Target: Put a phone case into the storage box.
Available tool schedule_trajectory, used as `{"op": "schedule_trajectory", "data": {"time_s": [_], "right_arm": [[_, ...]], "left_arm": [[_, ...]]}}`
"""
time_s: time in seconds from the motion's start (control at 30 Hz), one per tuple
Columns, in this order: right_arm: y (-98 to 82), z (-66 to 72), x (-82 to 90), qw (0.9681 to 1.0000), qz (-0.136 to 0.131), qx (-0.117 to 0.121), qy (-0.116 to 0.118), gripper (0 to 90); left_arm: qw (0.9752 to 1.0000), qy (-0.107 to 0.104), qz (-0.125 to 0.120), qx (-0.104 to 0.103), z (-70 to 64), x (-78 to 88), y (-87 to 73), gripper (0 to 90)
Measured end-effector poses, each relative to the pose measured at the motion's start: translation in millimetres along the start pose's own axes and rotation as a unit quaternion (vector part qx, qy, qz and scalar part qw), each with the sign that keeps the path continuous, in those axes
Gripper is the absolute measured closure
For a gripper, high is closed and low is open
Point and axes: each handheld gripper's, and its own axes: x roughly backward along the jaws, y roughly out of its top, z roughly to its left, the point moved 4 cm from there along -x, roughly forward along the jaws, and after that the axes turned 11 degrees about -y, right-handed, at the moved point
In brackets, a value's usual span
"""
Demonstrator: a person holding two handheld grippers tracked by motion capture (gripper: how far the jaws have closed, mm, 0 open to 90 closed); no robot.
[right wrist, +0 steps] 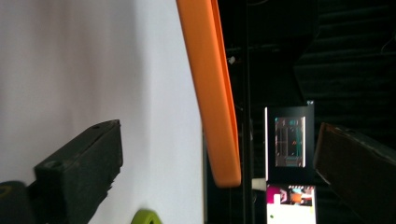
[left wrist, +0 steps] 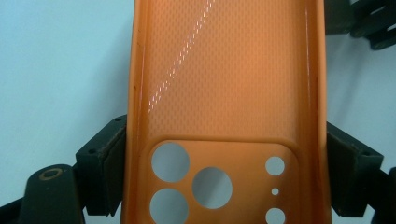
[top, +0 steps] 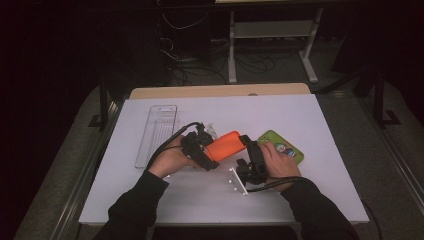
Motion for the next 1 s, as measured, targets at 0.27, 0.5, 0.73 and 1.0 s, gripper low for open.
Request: {"op": "schedule_trajectory", "data": {"time_s": [0.27, 0.5, 0.73, 1.0], "right_arm": [[9.7, 3.2, -6.6, 0.9999, -0.008, 0.012, -0.001, 15.3], [12.0, 6.0, -5.5, 0.9997, -0.002, 0.025, 0.004, 31.0], [12.7, 6.5, -4.0, 0.9995, 0.004, 0.032, 0.004, 47.5], [15.6, 6.7, -1.8, 0.9993, -0.002, 0.037, 0.008, 69.0]], "left_arm": [[1.0, 0.003, -0.001, 0.006, -0.3, -2.7, -0.1, 16.2], [1.0, 0.005, -0.002, 0.007, -1.6, -4.7, 0.3, 16.2], [1.0, 0.005, 0.001, 0.002, -1.7, -5.3, 0.3, 16.2], [1.0, 0.003, -0.002, 0.005, -2.0, -6.4, 0.5, 16.2]]}}
